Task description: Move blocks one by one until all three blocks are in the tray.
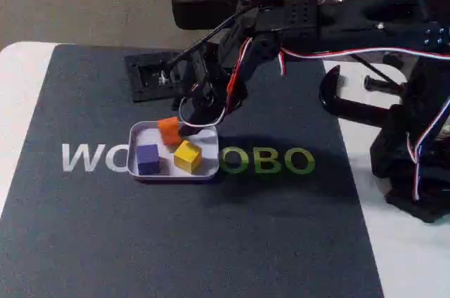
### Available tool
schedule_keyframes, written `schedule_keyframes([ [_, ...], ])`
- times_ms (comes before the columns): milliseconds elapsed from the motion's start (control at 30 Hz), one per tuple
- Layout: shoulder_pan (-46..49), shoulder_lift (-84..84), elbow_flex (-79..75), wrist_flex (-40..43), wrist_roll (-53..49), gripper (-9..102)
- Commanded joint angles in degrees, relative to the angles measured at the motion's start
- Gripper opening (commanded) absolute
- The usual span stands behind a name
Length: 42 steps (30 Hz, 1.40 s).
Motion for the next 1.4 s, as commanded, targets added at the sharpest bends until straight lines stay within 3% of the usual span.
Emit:
schedule_keyframes([
  [0, 0.09, 3.25, -2.99, -0.18, 1.05, 14],
  [133, 0.00, 6.33, -2.11, 0.35, 2.46, 14],
  [367, -0.70, 18.72, -0.79, 11.60, 4.13, 14],
  [733, -5.36, 39.38, 10.46, 15.91, 15.64, 12],
  [1100, -8.79, 75.85, 42.28, 15.38, 16.44, -7],
  [1367, -10.55, 105.29, 61.17, 23.03, 16.44, -8],
])
